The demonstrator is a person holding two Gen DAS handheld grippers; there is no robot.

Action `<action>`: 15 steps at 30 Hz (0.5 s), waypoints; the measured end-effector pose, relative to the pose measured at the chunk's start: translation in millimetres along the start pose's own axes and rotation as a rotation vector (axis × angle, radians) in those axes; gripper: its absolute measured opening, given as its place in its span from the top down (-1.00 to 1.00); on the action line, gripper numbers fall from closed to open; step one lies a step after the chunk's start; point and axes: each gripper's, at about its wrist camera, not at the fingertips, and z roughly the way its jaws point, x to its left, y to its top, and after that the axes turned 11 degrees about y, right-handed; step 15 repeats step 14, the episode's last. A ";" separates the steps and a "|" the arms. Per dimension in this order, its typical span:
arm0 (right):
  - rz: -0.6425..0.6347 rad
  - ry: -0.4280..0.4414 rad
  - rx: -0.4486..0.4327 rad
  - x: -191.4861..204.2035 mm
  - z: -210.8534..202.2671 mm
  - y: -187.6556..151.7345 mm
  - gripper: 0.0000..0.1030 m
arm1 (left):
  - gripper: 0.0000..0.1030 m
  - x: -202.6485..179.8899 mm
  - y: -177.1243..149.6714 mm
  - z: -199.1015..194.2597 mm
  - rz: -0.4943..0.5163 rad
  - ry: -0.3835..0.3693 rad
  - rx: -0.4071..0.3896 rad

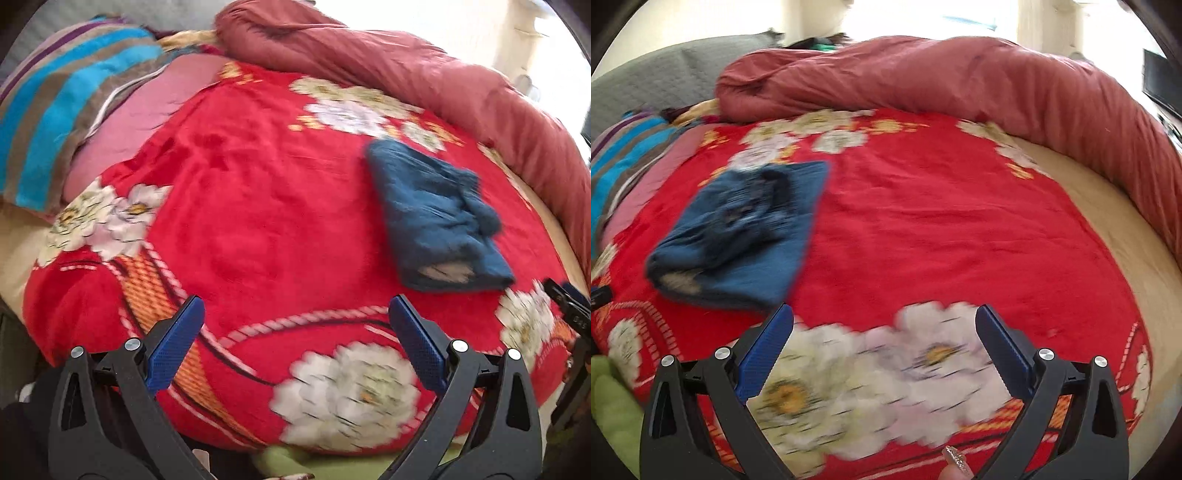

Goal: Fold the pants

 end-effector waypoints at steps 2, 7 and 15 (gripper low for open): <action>0.071 -0.050 -0.003 -33.3 3.3 10.4 -0.91 | -0.82 18.0 11.5 9.8 -0.034 0.031 0.015; 0.209 -0.197 -0.008 -124.2 13.7 40.3 -0.91 | -0.82 68.6 68.9 44.9 -0.101 0.177 0.012; 0.360 -0.409 0.044 -257.5 37.5 81.8 -0.91 | -0.82 99.9 143.9 131.3 -0.128 0.263 0.128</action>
